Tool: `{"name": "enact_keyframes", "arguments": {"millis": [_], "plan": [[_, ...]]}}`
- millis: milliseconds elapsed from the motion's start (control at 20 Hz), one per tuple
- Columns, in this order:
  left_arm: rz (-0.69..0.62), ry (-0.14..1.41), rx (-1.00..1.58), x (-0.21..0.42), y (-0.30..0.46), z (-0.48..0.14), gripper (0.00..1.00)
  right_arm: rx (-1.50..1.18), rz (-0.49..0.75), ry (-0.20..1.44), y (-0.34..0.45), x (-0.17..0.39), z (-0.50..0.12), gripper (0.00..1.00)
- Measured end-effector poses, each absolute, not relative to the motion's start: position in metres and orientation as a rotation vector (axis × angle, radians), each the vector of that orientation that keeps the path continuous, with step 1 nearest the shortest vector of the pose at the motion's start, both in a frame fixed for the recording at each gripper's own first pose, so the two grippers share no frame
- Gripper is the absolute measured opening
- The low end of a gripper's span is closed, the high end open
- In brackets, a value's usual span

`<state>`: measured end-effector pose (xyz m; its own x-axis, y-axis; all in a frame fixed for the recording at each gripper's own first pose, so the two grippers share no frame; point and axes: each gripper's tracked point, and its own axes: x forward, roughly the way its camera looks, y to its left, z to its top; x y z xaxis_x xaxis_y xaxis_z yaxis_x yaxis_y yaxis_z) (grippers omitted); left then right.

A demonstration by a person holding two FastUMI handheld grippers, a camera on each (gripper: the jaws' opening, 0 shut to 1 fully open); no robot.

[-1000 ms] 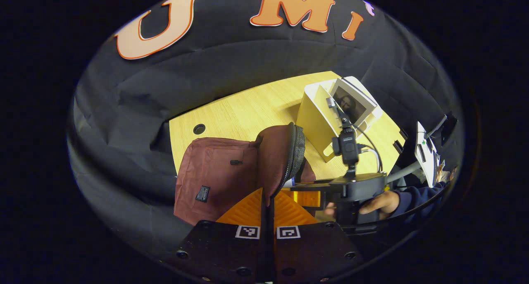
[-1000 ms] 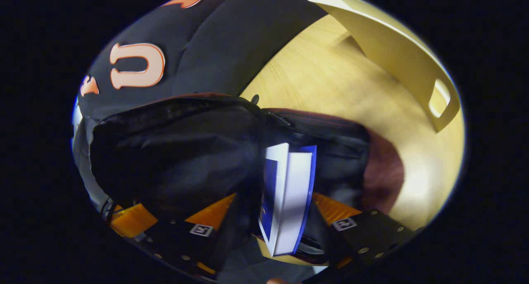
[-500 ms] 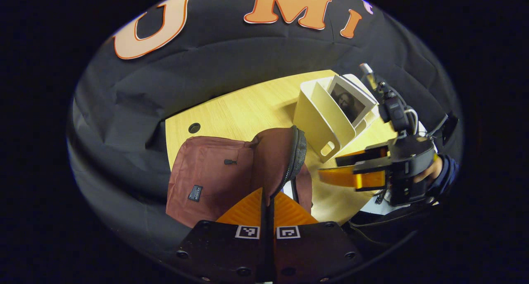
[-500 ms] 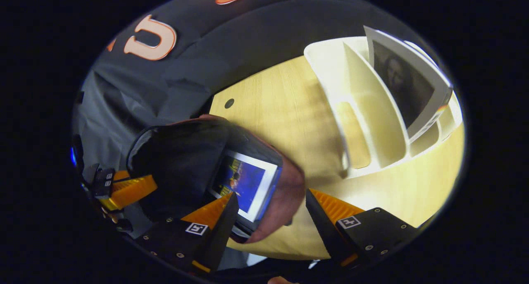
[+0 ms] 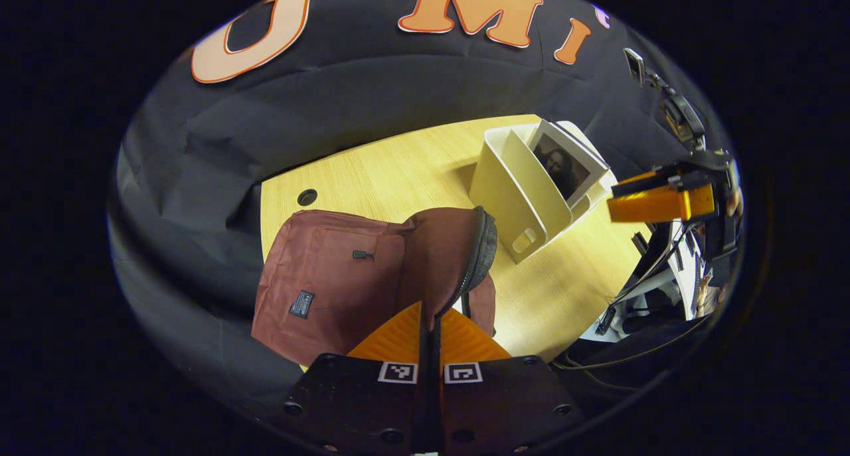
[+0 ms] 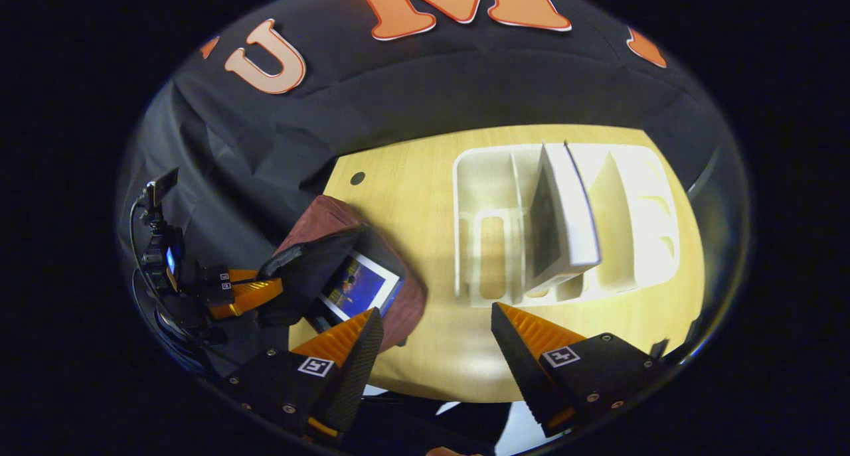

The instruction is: Open the schoolbag, grab two books from the bookshelf and put them into the schoolbag.

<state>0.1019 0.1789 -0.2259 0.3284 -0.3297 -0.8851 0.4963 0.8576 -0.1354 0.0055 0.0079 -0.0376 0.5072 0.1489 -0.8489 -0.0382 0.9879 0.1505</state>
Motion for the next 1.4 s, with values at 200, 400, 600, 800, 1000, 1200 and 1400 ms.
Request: {"name": "enact_keyframes", "arguments": {"millis": [200, 400, 600, 800, 1000, 1200, 1400], "plan": [[-0.521, 1.117, 0.153, 0.102, 0.177, -0.226, 0.01, 0.012, 0.083, 1.065, -0.032, 0.021, -0.014, 0.98], [-0.492, 1.132, 0.134, 0.100, 0.177, -0.227, 0.01, -0.043, 0.052, 1.111, -0.060, 0.050, -0.012, 0.98], [-0.468, 1.151, 0.122, 0.099, 0.177, -0.229, 0.01, -0.074, 0.010, 1.185, -0.085, 0.081, -0.040, 0.98], [-0.443, 1.170, 0.121, 0.098, 0.178, -0.230, 0.01, -0.067, -0.019, 1.268, -0.098, 0.102, -0.080, 0.98], [-0.429, 1.187, 0.120, 0.096, 0.177, -0.232, 0.01, -0.067, -0.033, 1.332, -0.104, 0.117, -0.107, 0.89], [-0.417, 1.204, 0.114, 0.095, 0.177, -0.232, 0.01, -0.067, -0.046, 1.381, -0.102, 0.121, -0.124, 0.63], [-0.444, 1.207, 0.136, 0.097, 0.176, -0.232, 0.01, -0.041, -0.101, 1.409, -0.105, 0.116, -0.123, 0.41]]}}
